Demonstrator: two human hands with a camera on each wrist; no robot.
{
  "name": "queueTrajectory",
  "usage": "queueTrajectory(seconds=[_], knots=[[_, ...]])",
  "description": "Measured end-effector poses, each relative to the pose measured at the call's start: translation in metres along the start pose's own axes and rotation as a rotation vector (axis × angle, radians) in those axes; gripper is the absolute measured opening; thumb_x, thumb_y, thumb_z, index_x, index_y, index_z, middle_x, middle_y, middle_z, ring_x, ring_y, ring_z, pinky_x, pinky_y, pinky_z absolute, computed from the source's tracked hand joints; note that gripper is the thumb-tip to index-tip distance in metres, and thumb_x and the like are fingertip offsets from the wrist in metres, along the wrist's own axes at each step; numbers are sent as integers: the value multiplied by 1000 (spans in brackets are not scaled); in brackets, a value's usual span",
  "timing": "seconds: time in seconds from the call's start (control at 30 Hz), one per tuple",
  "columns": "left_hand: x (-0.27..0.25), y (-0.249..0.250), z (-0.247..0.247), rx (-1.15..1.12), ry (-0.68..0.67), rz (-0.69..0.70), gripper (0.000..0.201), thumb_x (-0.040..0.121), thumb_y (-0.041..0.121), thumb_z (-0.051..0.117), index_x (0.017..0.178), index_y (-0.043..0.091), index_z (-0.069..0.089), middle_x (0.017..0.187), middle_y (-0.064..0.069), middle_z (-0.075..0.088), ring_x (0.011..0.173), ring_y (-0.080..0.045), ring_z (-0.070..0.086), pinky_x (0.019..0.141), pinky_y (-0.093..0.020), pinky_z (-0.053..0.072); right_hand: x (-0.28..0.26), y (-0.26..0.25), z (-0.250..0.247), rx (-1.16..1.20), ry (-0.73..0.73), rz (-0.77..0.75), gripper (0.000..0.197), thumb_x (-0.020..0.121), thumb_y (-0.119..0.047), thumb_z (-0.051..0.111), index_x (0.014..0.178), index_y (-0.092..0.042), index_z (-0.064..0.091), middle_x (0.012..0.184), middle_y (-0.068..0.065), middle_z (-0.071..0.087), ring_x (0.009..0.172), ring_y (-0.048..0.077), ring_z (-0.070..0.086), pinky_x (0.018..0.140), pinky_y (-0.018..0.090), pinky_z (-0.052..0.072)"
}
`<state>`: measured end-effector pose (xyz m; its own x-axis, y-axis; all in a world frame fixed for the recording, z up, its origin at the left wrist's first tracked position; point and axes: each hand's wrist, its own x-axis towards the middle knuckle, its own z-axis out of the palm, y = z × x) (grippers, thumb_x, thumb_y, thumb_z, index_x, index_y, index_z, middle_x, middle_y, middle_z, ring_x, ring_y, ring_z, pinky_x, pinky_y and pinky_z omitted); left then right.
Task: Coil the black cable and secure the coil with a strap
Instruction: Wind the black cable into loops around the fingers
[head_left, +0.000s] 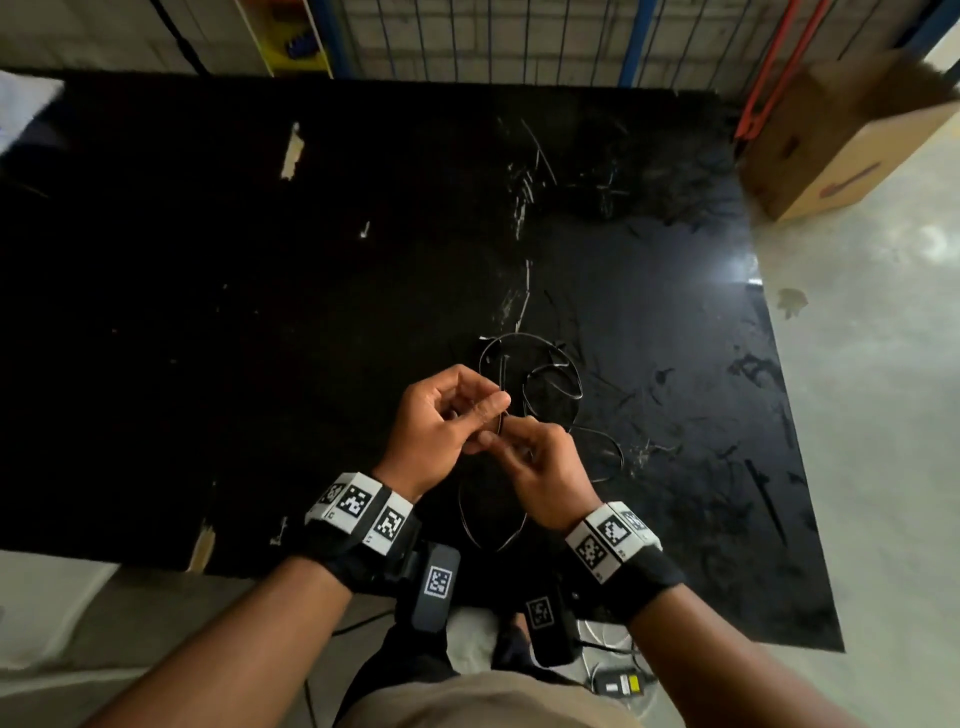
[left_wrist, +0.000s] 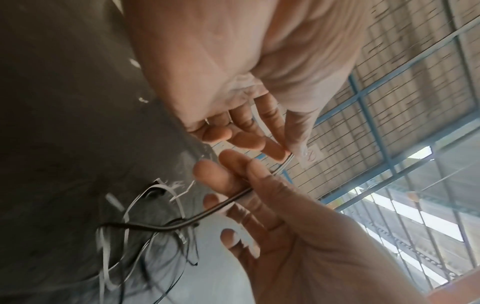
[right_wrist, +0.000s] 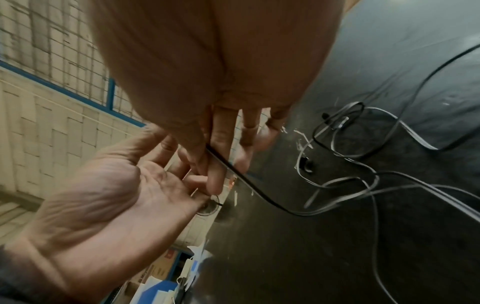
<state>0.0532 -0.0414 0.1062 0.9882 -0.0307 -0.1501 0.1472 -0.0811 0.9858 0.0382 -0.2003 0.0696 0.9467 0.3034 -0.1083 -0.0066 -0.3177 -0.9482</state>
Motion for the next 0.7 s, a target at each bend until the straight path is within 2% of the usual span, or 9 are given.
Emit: queueTrajectory(seconds=[0.07, 0.17, 0.23, 0.33, 0.47, 0.53, 0.6, 0.63, 0.7], knots=[[-2, 11, -2, 27, -13, 72, 14, 85, 37, 76, 93, 25, 77, 89, -17, 74, 77, -43, 68, 68, -55, 58, 3, -9, -6, 26, 14, -37, 27, 101, -38, 61, 94, -21, 81, 91, -11, 82, 90, 18, 75, 88, 43, 59], [-6, 22, 0, 57, -101, 104, 30, 89, 40, 72, 114, 25, 78, 111, -10, 73, 102, -38, 70, 89, -61, 55, 7, -18, -19, 35, -8, -51, 37, 101, -49, 56, 93, -21, 80, 87, -3, 82, 82, 36, 76, 81, 61, 58], [-9, 27, 3, 49, -154, 105, 33, 95, 35, 71, 124, 21, 75, 120, -13, 69, 107, -45, 67, 95, -62, 52, 7, -24, -29, 6, -40, -84, 31, 104, -38, 56, 93, -19, 79, 84, -1, 82, 81, 32, 77, 82, 60, 58], [-12, 35, 7, 19, -214, 102, 34, 99, 32, 61, 129, 20, 72, 123, -17, 68, 95, -62, 63, 84, -66, 53, 4, -35, -41, -51, -114, -139, 26, 106, -30, 56, 93, -24, 78, 81, -1, 81, 77, 31, 77, 78, 56, 59], [-15, 48, 11, 1, -272, 82, 38, 103, 31, 52, 133, 16, 69, 129, -3, 74, 92, -70, 61, 80, -73, 51, -3, -48, -49, -93, -191, -170, 27, 105, -27, 58, 88, -42, 72, 80, 0, 81, 75, 25, 76, 78, 44, 61], [-17, 53, 14, -7, -283, 74, 39, 102, 29, 51, 134, 14, 68, 131, -1, 74, 85, -62, 67, 77, -66, 56, -5, -50, -51, -72, -201, -177, 26, 105, -25, 57, 89, -36, 74, 80, 3, 81, 77, 25, 76, 81, 49, 60], [-17, 56, 15, -44, -260, 57, 38, 104, 30, 50, 135, 15, 67, 134, -3, 72, 111, -42, 72, 100, -54, 56, -7, -51, -53, -12, -202, -179, 22, 105, -26, 57, 97, -23, 77, 79, 6, 80, 76, 28, 75, 80, 49, 59], [-17, 58, 13, -107, -238, 29, 38, 106, 31, 49, 136, 17, 66, 137, -4, 71, 125, -32, 67, 109, -55, 50, -8, -51, -55, 28, -198, -179, 23, 106, -25, 56, 102, -17, 77, 77, 9, 79, 72, 24, 74, 76, 43, 59], [-13, 65, 7, -321, -205, -41, 40, 107, 33, 44, 140, 19, 62, 143, -7, 66, 138, -24, 59, 113, -65, 41, -11, -51, -57, 154, -194, -168, 25, 107, -19, 53, 112, -8, 75, 69, 12, 75, 64, 13, 69, 72, 27, 54]])
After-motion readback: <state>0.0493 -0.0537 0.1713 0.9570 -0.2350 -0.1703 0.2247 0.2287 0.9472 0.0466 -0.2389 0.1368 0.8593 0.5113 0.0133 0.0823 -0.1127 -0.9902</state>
